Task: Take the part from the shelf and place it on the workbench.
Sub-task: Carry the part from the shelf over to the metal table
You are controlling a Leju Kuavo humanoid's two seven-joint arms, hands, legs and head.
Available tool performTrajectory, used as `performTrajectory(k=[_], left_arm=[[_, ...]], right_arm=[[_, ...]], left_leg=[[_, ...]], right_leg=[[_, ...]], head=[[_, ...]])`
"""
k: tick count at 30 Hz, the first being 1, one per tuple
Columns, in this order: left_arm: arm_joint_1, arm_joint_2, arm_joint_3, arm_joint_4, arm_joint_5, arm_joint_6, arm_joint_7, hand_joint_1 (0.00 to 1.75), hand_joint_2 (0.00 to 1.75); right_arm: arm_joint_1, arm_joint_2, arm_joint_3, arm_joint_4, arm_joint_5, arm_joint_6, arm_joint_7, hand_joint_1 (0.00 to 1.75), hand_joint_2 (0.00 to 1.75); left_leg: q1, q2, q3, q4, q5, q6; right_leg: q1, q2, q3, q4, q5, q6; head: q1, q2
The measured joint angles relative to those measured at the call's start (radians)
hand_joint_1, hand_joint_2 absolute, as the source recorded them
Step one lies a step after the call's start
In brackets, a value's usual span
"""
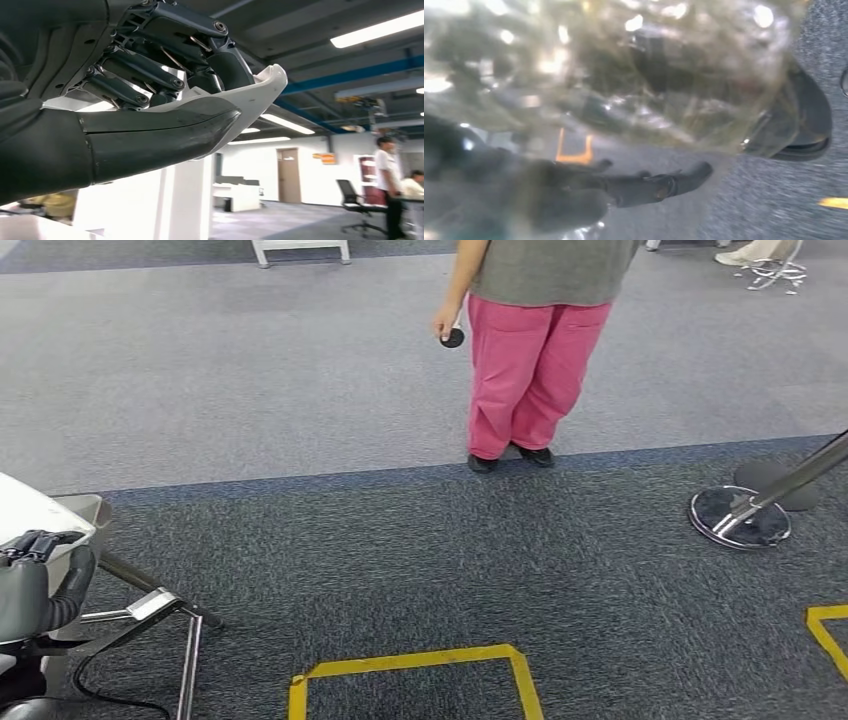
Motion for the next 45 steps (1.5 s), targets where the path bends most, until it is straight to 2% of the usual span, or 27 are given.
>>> performTrajectory(k=[2, 3, 4, 5, 7, 9, 11, 12, 14, 16, 17, 20, 22, 24, 26, 27, 29, 31, 33, 35, 37, 39, 41, 42, 43, 44, 45], left_arm=[[-0.003, -0.002, 0.0, -0.001, -0.004, 0.0, -0.001, 1.75, 1.75], [-0.004, -0.003, 0.0, -0.001, -0.005, 0.001, -0.002, 1.75, 1.75], [-0.005, -0.004, 0.0, -0.001, -0.006, 0.001, -0.003, 1.75, 1.75], [-0.005, -0.004, 0.0, -0.001, -0.006, 0.001, -0.005, 1.75, 1.75], [-0.014, -0.004, -0.001, -0.001, -0.004, 0.001, -0.01, 1.75, 1.75], [-0.029, -0.006, -0.004, -0.001, 0.0, 0.001, -0.017, 1.75, 1.75], [-0.035, -0.009, -0.009, -0.001, 0.002, 0.0, -0.023, 1.75, 1.75], [-0.037, -0.011, -0.012, -0.001, 0.003, 0.0, -0.024, 1.75, 1.75], [-0.041, -0.012, -0.016, -0.001, 0.002, 0.0, -0.025, 1.75, 1.75], [-0.048, -0.012, -0.02, -0.001, 0.002, 0.0, -0.025, 1.75, 1.75], [-0.051, -0.013, -0.022, -0.001, 0.002, 0.0, -0.025, 1.75, 1.75], [-0.051, -0.014, -0.025, -0.001, 0.002, 0.0, -0.026, 1.75, 1.75], [-0.054, -0.014, -0.025, -0.001, 0.002, 0.0, -0.026, 1.75, 1.75], [-0.057, -0.016, -0.027, -0.001, 0.002, 0.0, -0.026, 1.75, 1.75], [-0.057, -0.018, -0.028, -0.001, 0.002, 0.0, -0.026, 1.75, 1.75], [-0.057, -0.019, -0.028, -0.001, 0.002, 0.0, -0.026, 1.75, 1.75], [-0.057, -0.02, -0.029, -0.001, 0.002, 0.0, -0.026, 1.75, 1.75], [-0.058, -0.021, -0.029, -0.001, 0.002, 0.0, -0.026, 1.75, 1.75], [-0.06, -0.02, -0.029, -0.001, 0.002, 0.001, -0.027, 1.75, 1.75], [-0.059, -0.02, -0.031, -0.001, 0.002, 0.001, -0.029, 1.75, 1.75], [-0.061, -0.019, -0.033, 0.0, 0.002, 0.001, -0.029, 1.75, 1.75], [-0.069, -0.019, -0.038, 0.0, 0.002, 0.001, -0.029, 1.75, 1.75], [-0.072, -0.02, -0.045, 0.002, 0.002, 0.001, -0.029, 1.75, 1.75], [-0.072, -0.02, -0.049, 0.004, 0.002, 0.001, -0.029, 1.75, 1.75], [-0.072, -0.021, -0.052, 0.005, 0.002, 0.0, -0.029, 1.75, 1.75], [-0.072, -0.021, -0.054, 0.006, 0.002, 0.0, -0.029, 1.75, 1.75], [-0.072, -0.021, -0.055, 0.007, 0.002, 0.0, -0.029, 1.75, 1.75]], right_arm=[[-0.001, 0.0, 0.001, 0.0, -0.005, 0.001, -0.004, 0.0, 0.0], [-0.002, 0.0, 0.001, 0.0, -0.008, 0.002, -0.004, 0.0, 0.0], [-0.003, 0.001, 0.001, 0.0, -0.012, 0.002, -0.004, 0.0, 0.0], [-0.005, 0.001, 0.001, 0.0, -0.015, 0.002, -0.002, 0.0, 0.0], [-0.007, 0.003, 0.001, 0.0, -0.023, 0.002, -0.001, 0.0, 0.0], [-0.006, 0.003, 0.001, 0.0, -0.032, -0.002, -0.001, 0.0, 0.0], [-0.006, 0.003, 0.001, 0.0, -0.037, -0.006, -0.001, 0.0, 0.0], [-0.006, 0.003, 0.001, 0.0, -0.038, -0.006, -0.001, 0.0, 0.0], [-0.008, 0.003, 0.001, 0.0, -0.038, -0.006, -0.001, 0.0, 0.0], [-0.01, 0.003, 0.0, 0.0, -0.038, -0.006, -0.001, 0.0, 0.0], [-0.011, 0.003, 0.0, 0.0, -0.038, -0.007, -0.001, 0.0, 0.0], [-0.017, 0.003, 0.0, 0.0, -0.038, -0.007, 0.001, 0.0, 0.0], [-0.02, 0.003, 0.0, 0.0, -0.038, -0.007, 0.002, 0.0, 0.0], [-0.019, 0.003, 0.0, 0.0, -0.038, -0.007, -0.002, 0.0, 0.0], [-0.016, 0.003, 0.0, 0.0, -0.038, -0.006, -0.003, 0.0, 0.0], [-0.014, 0.003, 0.0, 0.0, -0.038, -0.006, -0.002, 0.0, 0.0], [-0.013, 0.003, 0.0, 0.0, -0.038, -0.007, 0.0, 0.0, 0.0], [-0.014, 0.003, 0.0, 0.0, -0.039, -0.008, -0.002, 0.0, 0.0], [-0.013, 0.003, 0.0, 0.0, -0.043, -0.008, -0.008, 0.0, 0.0], [-0.013, 0.003, 0.0, 0.0, -0.05, -0.008, -0.011, 0.0, 0.0], [-0.013, 0.003, 0.0, 0.0, -0.054, -0.007, -0.01, 0.0, 0.0], [-0.01, 0.004, 0.0, 0.0, -0.055, -0.007, -0.01, 0.0, 0.0], [-0.005, 0.003, 0.0, 0.0, -0.053, -0.01, -0.011, 0.0, 0.0], [-0.004, 0.003, 0.0, 0.0, -0.052, -0.013, -0.01, 0.0, 0.0], [-0.004, 0.003, 0.0, 0.0, -0.05, -0.016, -0.01, 0.0, 0.0], [-0.005, 0.003, 0.0, 0.0, -0.048, -0.02, -0.01, 0.0, 0.0], [-0.006, 0.003, 0.0, 0.0, -0.046, -0.022, -0.01, 0.0, 0.0]], left_leg=[[0.004, -0.025, -0.005, 0.002, 0.003, -0.008], [0.006, -0.038, -0.009, 0.001, 0.006, -0.015], [0.01, -0.05, -0.012, -0.001, 0.009, -0.022], [0.01, -0.043, -0.016, 0.001, 0.007, -0.027], [0.007, 0.011, -0.04, 0.048, -0.028, -0.033], [0.007, 0.069, -0.09, 0.161, -0.094, -0.041], [0.011, 0.084, -0.127, 0.252, -0.126, -0.051], [0.013, 0.088, -0.122, 0.25, -0.114, -0.054], [0.015, 0.11, -0.058, 0.142, -0.053, -0.057], [0.008, 0.151, 0.009, 0.022, -0.017, -0.05], [0.005, 0.163, 0.024, -0.006, -0.014, -0.043], [0.003, 0.137, 0.023, -0.016, -0.013, -0.02], [0.007, 0.116, 0.023, -0.02, -0.008, -0.008], [0.009, 0.095, 0.02, -0.021, -0.004, -0.002], [0.008, 0.069, 0.016, -0.021, -0.003, 0.0], [0.008, 0.056, 0.016, -0.02, -0.002, 0.0], [0.009, 0.028, 0.018, -0.02, -0.002, -0.003], [0.009, 0.002, 0.017, -0.017, -0.001, -0.011], [0.011, -0.022, 0.009, -0.015, 0.003, -0.024], [0.016, -0.037, 0.001, -0.016, 0.007, -0.037], [0.014, 0.006, -0.016, 0.017, -0.016, -0.045], [0.011, 0.068, -0.064, 0.125, -0.078, -0.05], [0.013, 0.085, -0.114, 0.241, -0.126, -0.053], [0.013, 0.086, -0.121, 0.26, -0.125, -0.052], [0.013, 0.088, -0.108, 0.242, -0.106, -0.05], [0.011, 0.096, -0.078, 0.188, -0.074, -0.046], [0.006, 0.119, -0.04, 0.121, -0.045, -0.039]], right_leg=[[0.0, 0.04, 0.037, -0.076, 0.023, -0.004], [0.001, 0.041, 0.042, -0.082, 0.021, -0.003], [0.001, 0.027, 0.046, -0.087, 0.025, -0.004], [0.0, 0.012, 0.05, -0.094, 0.03, -0.006], [-0.003, -0.02, 0.056, -0.11, 0.039, -0.014], [-0.002, -0.054, 0.057, -0.114, 0.04, -0.018], [-0.001, -0.088, 0.057, -0.114, 0.037, -0.018], [-0.001, -0.104, 0.057, -0.113, 0.036, -0.017], [-0.002, -0.132, 0.059, -0.111, 0.031, -0.012], [0.002, -0.155, 0.062, -0.105, 0.024, -0.003], [0.005, -0.165, 0.064, -0.103, 0.021, 0.001], [0.006, -0.186, 0.069, -0.099, 0.012, 0.016], [0.001, -0.144, 0.049, -0.052, -0.022, 0.027], [-0.003, -0.085, -0.014, 0.078, -0.088, 0.032], [-0.005, -0.067, -0.076, 0.196, -0.125, 0.032], [-0.005, -0.065, -0.083, 0.202, -0.113, 0.031], [-0.009, -0.051, -0.039, 0.098, -0.04, 0.028], [-0.016, -0.002, 0.021, -0.037, 0.012, 0.027], [-0.018, 0.026, 0.047, -0.085, 0.017, 0.025], [-0.016, 0.003, 0.053, -0.089, 0.021, 0.016], [-0.017, -0.024, 0.055, -0.094, 0.025, 0.003], [-0.014, -0.055, 0.055, -0.096, 0.024, -0.006], [-0.007, -0.088, 0.055, -0.096, 0.021, -0.011], [-0.005, -0.103, 0.056, -0.096, 0.02, -0.012], [-0.002, -0.117, 0.057, -0.096, 0.018, -0.013], [0.0, -0.13, 0.059, -0.096, 0.017, -0.013], [0.001, -0.142, 0.062, -0.096, 0.014, -0.012]], head=[[0.001, 0.0], [0.002, 0.0], [0.003, 0.0], [0.002, 0.0], [-0.003, 0.0], [-0.007, 0.0], [-0.007, 0.0], [-0.007, 0.0], [-0.008, 0.0], [-0.008, 0.0], [-0.007, 0.0], [-0.006, 0.0], [-0.002, 0.0], [0.002, 0.0], [0.003, 0.0], [0.003, 0.0], [0.003, 0.0], [0.003, 0.0], [0.002, 0.0], [0.001, 0.0], [-0.003, 0.0], [-0.008, 0.0], [-0.009, 0.0], [-0.009, 0.0], [-0.009, 0.0], [-0.009, 0.0], [-0.009, 0.0]])
